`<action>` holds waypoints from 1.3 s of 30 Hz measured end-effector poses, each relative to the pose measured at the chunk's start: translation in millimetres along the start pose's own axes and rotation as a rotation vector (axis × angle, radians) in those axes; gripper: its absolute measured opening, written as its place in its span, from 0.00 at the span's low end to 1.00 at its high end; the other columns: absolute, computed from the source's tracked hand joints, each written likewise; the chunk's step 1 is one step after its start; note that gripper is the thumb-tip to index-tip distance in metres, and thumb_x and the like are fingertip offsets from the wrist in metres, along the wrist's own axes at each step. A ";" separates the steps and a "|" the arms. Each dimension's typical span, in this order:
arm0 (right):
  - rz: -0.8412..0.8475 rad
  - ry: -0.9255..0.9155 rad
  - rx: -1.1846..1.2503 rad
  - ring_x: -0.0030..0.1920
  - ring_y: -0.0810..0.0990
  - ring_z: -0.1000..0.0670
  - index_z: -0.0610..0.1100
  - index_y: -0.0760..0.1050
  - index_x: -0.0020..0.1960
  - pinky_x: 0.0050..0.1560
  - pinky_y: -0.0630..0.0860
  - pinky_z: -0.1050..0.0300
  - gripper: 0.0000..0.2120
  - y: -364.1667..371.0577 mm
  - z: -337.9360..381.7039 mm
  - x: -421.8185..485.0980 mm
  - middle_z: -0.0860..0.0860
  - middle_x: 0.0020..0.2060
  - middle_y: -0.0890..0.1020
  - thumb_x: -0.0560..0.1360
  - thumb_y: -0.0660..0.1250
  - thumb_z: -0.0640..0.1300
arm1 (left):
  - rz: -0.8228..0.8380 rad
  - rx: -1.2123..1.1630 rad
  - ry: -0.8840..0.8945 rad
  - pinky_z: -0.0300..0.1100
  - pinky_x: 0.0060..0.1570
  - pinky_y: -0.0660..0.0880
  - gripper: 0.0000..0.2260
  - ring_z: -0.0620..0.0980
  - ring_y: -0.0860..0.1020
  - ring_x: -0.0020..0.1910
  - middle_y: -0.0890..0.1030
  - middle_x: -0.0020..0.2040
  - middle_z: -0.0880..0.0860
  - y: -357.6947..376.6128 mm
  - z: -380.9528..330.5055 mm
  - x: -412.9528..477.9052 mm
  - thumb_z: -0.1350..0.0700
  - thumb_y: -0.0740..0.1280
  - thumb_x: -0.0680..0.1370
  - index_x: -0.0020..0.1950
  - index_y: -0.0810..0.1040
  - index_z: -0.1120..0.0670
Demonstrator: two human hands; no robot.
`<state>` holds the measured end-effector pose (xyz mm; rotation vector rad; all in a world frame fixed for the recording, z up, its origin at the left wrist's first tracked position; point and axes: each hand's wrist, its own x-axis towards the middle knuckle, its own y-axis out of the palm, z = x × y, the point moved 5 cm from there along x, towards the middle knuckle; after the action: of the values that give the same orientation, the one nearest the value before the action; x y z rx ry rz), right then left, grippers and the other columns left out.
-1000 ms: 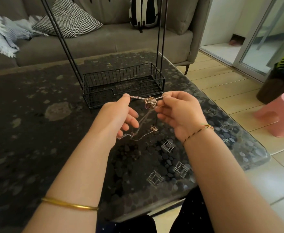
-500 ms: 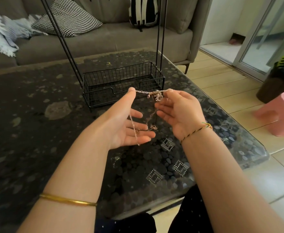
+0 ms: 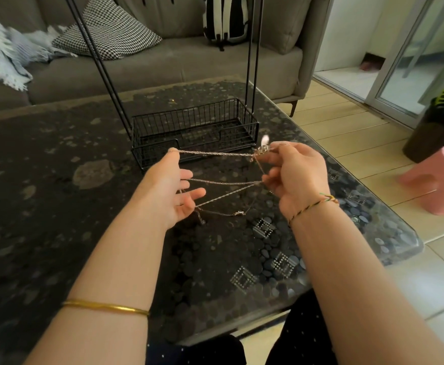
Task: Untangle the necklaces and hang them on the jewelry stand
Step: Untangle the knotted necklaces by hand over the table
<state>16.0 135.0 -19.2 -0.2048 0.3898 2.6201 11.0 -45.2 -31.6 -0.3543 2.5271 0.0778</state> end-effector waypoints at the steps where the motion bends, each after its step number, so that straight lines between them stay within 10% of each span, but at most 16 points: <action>1: -0.008 0.003 0.047 0.18 0.67 0.58 0.38 0.74 0.49 0.32 0.73 0.58 0.09 0.0 0.3 -0.1 0.48 0.30 0.79 0.79 0.55 0.35 | -0.016 -0.016 0.015 0.32 0.24 0.66 0.18 0.47 0.79 0.41 0.77 0.52 0.55 -1.0 -0.6 1.0 0.44 0.57 0.81 0.54 0.76 0.58; 6: -0.066 0.089 0.325 0.26 0.70 0.54 0.39 0.72 0.45 0.33 0.80 0.58 0.08 -2.8 -6.1 2.1 0.46 0.33 0.73 0.80 0.55 0.35 | -0.038 -0.132 0.034 0.31 0.20 0.66 0.07 0.45 0.77 0.37 0.78 0.44 0.53 -5.7 -1.2 7.1 0.55 0.61 0.81 0.47 0.76 0.56; 13: -0.113 0.170 0.330 0.21 0.62 0.57 0.44 0.70 0.41 0.23 0.65 0.64 0.08 -6.1 -16.3 4.6 0.51 0.28 0.66 0.78 0.61 0.37 | 0.063 -0.508 -0.085 0.30 0.23 0.69 0.05 0.45 0.76 0.42 0.77 0.45 0.54 0.7 2.5 6.8 0.63 0.61 0.80 0.49 0.77 0.59; 23: -0.027 0.164 -0.026 0.17 0.60 0.57 0.43 0.74 0.45 0.16 0.56 0.69 0.02 -0.4 -10.3 2.2 0.51 0.23 0.77 0.75 0.63 0.40 | -0.095 -0.121 -0.001 0.36 0.35 0.70 0.10 0.45 0.72 0.37 0.74 0.39 0.51 -3.1 -3.4 2.4 0.50 0.64 0.79 0.43 0.77 0.55; 31: 0.115 0.039 -0.414 0.24 0.63 0.56 0.45 0.72 0.46 0.20 0.62 0.67 0.06 10.1 -14.2 4.6 0.49 0.39 0.84 0.79 0.58 0.42 | 0.056 0.015 0.048 0.35 0.26 0.68 0.19 0.47 0.78 0.36 0.80 0.42 0.54 6.0 -3.9 -4.8 0.42 0.59 0.79 0.45 0.78 0.57; 35: 0.161 -0.006 -0.620 0.32 0.72 0.53 0.47 0.70 0.40 0.41 0.75 0.57 0.10 14.5 -19.7 9.7 0.45 0.46 0.84 0.79 0.56 0.42 | 0.073 0.049 0.076 0.35 0.23 0.71 0.17 0.48 0.81 0.37 0.81 0.40 0.54 6.5 -3.6 -5.8 0.45 0.62 0.79 0.41 0.78 0.58; 39: 0.178 -0.015 -0.776 0.52 0.78 0.45 0.43 0.69 0.58 0.54 0.77 0.49 0.12 16.9 -26.6 12.8 0.44 0.53 0.79 0.76 0.59 0.41 | 0.207 0.029 0.064 0.36 0.26 0.76 0.21 0.50 0.84 0.38 0.84 0.40 0.56 15.4 0.0 -9.9 0.46 0.58 0.81 0.40 0.80 0.60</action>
<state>-1.3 118.1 -43.1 -0.4123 -0.6623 2.8131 14.8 -28.1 -26.5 -0.0833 2.6178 0.1115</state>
